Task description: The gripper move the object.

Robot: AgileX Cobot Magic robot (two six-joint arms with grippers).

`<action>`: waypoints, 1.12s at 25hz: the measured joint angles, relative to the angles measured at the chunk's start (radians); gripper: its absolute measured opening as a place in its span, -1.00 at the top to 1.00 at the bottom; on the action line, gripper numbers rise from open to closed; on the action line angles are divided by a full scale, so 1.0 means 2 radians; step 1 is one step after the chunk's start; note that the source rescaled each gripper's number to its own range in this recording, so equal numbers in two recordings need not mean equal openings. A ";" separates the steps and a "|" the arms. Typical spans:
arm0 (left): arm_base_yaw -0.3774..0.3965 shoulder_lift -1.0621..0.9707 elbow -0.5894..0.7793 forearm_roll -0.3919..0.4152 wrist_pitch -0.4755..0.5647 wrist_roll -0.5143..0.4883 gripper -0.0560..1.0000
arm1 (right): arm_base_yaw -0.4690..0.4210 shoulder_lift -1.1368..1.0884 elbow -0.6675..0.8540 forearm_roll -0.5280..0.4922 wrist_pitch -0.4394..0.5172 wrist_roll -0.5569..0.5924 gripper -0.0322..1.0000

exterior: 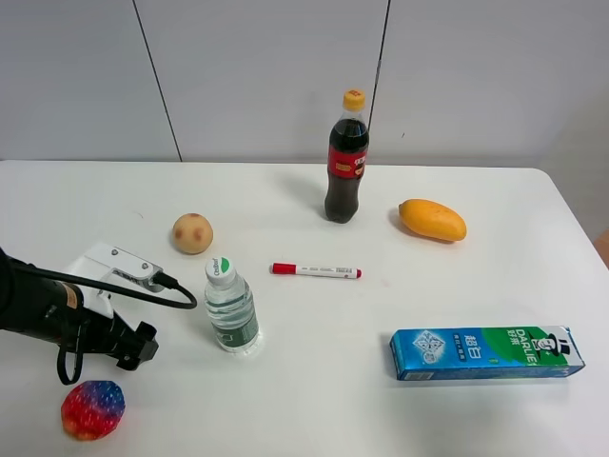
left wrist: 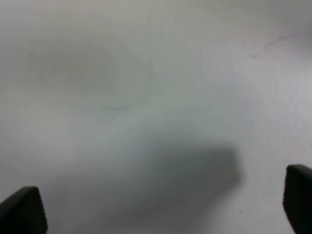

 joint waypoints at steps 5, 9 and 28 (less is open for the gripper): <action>0.000 0.000 0.000 -0.005 -0.001 0.000 -0.97 | 0.000 0.000 0.000 0.000 0.000 0.000 -1.00; 0.000 0.000 0.000 -0.010 -0.004 0.000 -0.97 | 0.000 0.000 0.000 0.000 0.000 0.000 -1.00; 0.000 -0.162 -0.137 -0.017 0.163 0.000 -0.97 | 0.000 0.000 0.000 0.000 0.000 0.000 -1.00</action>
